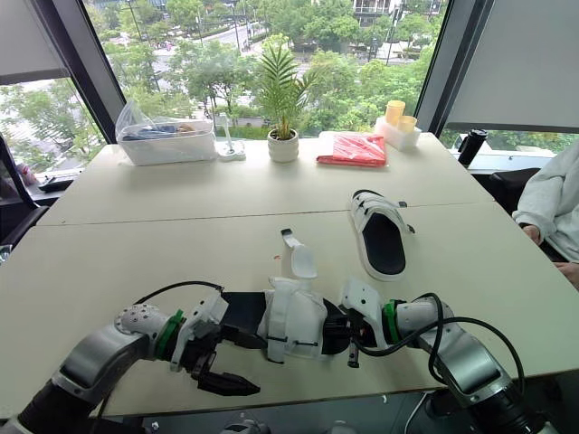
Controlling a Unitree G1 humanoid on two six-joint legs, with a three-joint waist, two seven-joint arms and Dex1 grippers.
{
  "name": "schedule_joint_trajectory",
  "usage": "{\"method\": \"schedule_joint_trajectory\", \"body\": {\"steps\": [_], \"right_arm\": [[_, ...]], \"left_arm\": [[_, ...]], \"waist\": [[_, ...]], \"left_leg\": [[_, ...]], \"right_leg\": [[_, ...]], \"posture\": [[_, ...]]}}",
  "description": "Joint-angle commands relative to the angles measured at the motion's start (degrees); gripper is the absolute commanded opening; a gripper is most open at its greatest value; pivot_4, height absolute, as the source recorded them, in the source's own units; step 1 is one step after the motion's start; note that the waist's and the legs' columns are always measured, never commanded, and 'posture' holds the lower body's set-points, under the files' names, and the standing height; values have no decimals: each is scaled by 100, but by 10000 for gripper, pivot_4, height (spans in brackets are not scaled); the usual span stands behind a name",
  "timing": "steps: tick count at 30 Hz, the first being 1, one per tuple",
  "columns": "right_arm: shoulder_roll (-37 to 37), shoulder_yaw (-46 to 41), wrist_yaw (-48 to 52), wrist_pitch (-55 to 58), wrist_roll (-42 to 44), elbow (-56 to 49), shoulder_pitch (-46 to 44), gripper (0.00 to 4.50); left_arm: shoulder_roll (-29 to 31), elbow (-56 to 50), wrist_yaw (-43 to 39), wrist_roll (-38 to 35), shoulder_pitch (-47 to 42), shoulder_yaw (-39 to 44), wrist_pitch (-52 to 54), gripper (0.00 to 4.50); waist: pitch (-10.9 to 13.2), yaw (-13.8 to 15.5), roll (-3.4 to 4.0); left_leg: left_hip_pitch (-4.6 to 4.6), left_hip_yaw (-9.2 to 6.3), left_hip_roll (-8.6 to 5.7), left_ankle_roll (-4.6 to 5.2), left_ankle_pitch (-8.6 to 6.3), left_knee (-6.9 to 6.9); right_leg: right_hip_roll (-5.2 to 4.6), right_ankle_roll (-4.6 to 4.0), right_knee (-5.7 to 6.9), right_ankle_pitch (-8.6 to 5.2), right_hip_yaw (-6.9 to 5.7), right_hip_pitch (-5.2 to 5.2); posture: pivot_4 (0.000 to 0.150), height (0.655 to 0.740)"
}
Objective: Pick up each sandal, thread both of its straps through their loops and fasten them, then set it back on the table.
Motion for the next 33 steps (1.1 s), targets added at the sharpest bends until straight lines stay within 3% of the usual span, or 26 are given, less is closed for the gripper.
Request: {"method": "schedule_joint_trajectory", "body": {"steps": [1,13,17,22,28,33], "right_arm": [[-35,122,10,79,-147,83,84,0],[-30,148,95,66,-162,139,12,0],[-26,141,109,79,-169,127,17,0],[-27,133,123,79,-177,133,9,0],[-31,144,142,74,-185,159,-16,0],[-96,115,198,99,-173,133,-8,0]], "left_arm": [[-77,-52,170,70,25,-30,-101,39355],[-463,118,345,35,-143,-423,320,39355],[-476,124,412,3,-169,-442,469,26527],[-407,24,418,-71,-179,-466,689,401],[-65,-234,30,-141,-157,-551,755,401],[585,-667,-837,5,-104,-774,174,401]], "waist": [[0,7,0],[-1,70,2],[-2,72,3],[-2,71,3],[-2,66,3],[-2,65,4]], "left_leg": [[0,0,0,0,0,1],[2,0,0,0,0,4],[2,1,0,0,0,4],[2,1,0,0,0,0],[2,1,1,0,0,-1],[0,1,1,0,0,-6]], "right_leg": [[0,0,0,0,0,1],[2,0,1,0,0,2],[2,0,1,0,0,2],[3,1,1,0,0,0],[3,1,1,0,0,-1],[3,0,-1,0,0,-4]], "posture": [[1500,7400],[1500,7400],[1500,7400],[1500,7400],[1500,7400],[1500,7400]]}}
